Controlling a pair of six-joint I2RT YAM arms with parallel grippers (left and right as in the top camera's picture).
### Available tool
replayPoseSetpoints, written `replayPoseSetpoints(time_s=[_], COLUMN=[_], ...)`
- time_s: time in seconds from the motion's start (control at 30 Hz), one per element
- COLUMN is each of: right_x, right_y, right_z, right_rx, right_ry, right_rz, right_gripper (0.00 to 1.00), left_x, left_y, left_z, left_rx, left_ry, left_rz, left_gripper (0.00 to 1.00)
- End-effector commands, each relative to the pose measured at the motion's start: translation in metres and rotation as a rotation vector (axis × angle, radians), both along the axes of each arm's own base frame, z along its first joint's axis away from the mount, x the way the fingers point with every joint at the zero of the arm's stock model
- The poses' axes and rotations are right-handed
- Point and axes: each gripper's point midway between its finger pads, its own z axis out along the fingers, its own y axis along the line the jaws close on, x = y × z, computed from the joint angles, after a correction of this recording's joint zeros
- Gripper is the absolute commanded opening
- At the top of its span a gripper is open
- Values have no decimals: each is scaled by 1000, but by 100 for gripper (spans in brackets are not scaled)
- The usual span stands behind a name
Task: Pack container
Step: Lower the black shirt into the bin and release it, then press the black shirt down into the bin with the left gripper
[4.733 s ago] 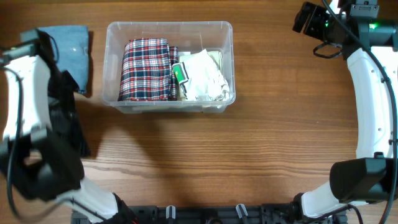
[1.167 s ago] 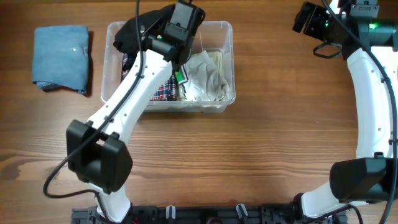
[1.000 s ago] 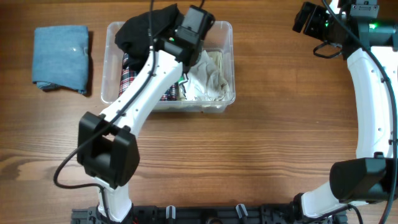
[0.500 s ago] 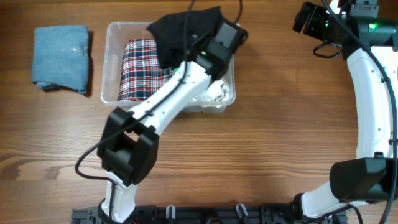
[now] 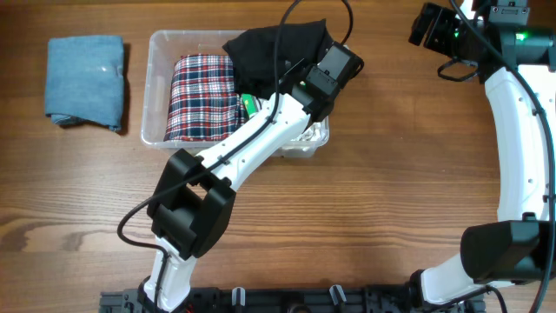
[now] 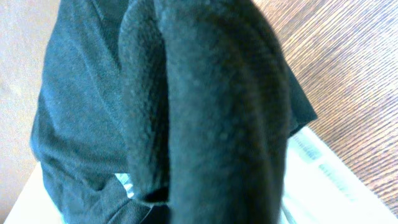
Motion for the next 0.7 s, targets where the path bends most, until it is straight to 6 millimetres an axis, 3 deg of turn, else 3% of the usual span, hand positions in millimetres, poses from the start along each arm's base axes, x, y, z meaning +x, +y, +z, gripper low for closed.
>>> replayPoseSetpoints(time_s=[0.0,0.17,0.37,0.53,0.67], right_x=[1,1,1,1,1], right_y=[2,2,2,2,2], right_z=[4,4,4,4,4], right_rx=[15,15,15,15,15], right_ry=[-12,-12,-12,-13,-12], right_rz=[-4,-4,-3,-3,-3], right_gripper=[100,100,100,100,100], left_x=[-2,-15,-24,-22,-23], left_y=[15,28,47,50,48], left_z=[4,24,21,20,19], left_rx=[-26,53,235,519,640], left_ry=[7,34,114,164,189], left_rz=[96,33,-100,-417,-587], left_gripper=[4,4,4,4,4])
